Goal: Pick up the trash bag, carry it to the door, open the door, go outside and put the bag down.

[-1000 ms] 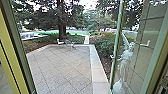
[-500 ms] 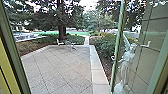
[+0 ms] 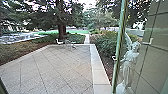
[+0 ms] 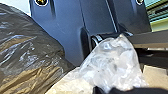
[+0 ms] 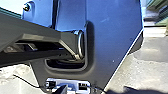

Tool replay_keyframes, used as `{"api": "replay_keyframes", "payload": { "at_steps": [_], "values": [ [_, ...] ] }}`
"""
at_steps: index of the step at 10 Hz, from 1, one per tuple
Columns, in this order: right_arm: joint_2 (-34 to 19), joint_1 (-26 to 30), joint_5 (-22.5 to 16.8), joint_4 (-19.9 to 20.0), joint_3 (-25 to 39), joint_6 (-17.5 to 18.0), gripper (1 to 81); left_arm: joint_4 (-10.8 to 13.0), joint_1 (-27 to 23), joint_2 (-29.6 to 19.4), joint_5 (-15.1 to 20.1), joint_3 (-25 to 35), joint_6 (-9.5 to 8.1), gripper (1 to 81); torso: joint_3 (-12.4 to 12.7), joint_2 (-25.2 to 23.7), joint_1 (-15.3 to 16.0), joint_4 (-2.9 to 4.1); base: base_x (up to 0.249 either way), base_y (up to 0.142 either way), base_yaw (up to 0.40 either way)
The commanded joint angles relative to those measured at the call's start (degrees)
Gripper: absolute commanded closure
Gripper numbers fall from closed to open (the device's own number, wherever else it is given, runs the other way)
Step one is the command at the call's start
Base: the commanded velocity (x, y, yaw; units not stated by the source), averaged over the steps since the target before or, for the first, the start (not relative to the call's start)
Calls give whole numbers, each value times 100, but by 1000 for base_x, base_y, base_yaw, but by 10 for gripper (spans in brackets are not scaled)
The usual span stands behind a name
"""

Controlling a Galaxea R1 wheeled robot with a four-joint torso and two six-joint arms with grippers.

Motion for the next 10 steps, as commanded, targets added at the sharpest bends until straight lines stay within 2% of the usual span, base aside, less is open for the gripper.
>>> {"api": "replay_keyframes", "payload": {
  "at_steps": [1,10],
  "values": [
    [29,278,-282,-19,3,-2,10,1,-300,-30,421,23,22,811,0,0,0,0,119,0,0],
    [29,261,-282,-19,3,-2,10,1,-300,-30,413,23,22,811,0,-2,-2,0,119,0,0]
  ]
}}
